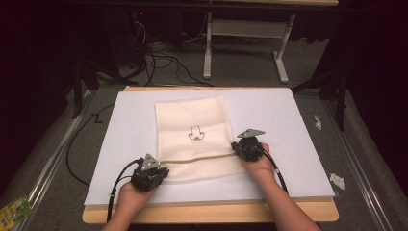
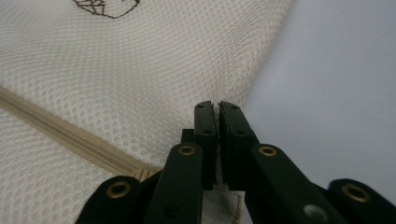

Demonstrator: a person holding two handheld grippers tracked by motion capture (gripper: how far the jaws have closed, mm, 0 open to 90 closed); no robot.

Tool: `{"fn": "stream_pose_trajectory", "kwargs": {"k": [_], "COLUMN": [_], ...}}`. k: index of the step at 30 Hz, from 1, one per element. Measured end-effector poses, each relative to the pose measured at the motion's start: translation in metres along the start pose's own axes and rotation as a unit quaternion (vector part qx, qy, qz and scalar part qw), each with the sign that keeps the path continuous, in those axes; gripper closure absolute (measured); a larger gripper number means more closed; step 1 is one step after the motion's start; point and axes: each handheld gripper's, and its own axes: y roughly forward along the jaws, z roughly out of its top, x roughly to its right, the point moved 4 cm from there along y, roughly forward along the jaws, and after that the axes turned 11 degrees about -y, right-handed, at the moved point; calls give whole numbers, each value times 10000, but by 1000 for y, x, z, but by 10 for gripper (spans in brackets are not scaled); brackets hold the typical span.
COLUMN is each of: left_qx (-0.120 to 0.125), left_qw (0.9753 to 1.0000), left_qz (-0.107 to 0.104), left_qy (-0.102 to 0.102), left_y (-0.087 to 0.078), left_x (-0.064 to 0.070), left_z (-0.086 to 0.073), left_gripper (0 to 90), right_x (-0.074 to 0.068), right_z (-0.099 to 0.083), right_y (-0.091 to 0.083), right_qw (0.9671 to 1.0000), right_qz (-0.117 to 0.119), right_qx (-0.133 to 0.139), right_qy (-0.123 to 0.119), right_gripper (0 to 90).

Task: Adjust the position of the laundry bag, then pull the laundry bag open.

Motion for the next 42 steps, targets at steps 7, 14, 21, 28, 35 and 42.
{"fn": "stream_pose_trajectory", "kwargs": {"k": [7,14,21,28,35,42], "left_qx": [-119,-180,86,1042,1250,1178], "left_qw": [9986,9962,9959,9941,9912,9921], "left_qz": [-406,-731,-872,-298,-71,-47], "left_qy": [314,447,202,-16,-435,-434], "left_y": [5,6,5,-16,-22,-15], "left_x": [29,50,49,28,9,12], "left_z": [-3,-9,-8,5,13,18], "left_gripper": [842,838,673,493,420,418], "right_x": [7,3,2,0,-10,-11], "right_z": [-36,-75,-83,-102,-118,-110], "right_y": [-39,-82,-99,-137,-136,-122], "right_qw": [10000,9999,9993,9966,9964,9963], "right_qz": [34,68,18,-137,-41,14], "right_qx": [18,87,239,496,290,275], "right_qy": [9,109,275,642,797,814], "right_gripper": [884,876,635,534,533,592]}}
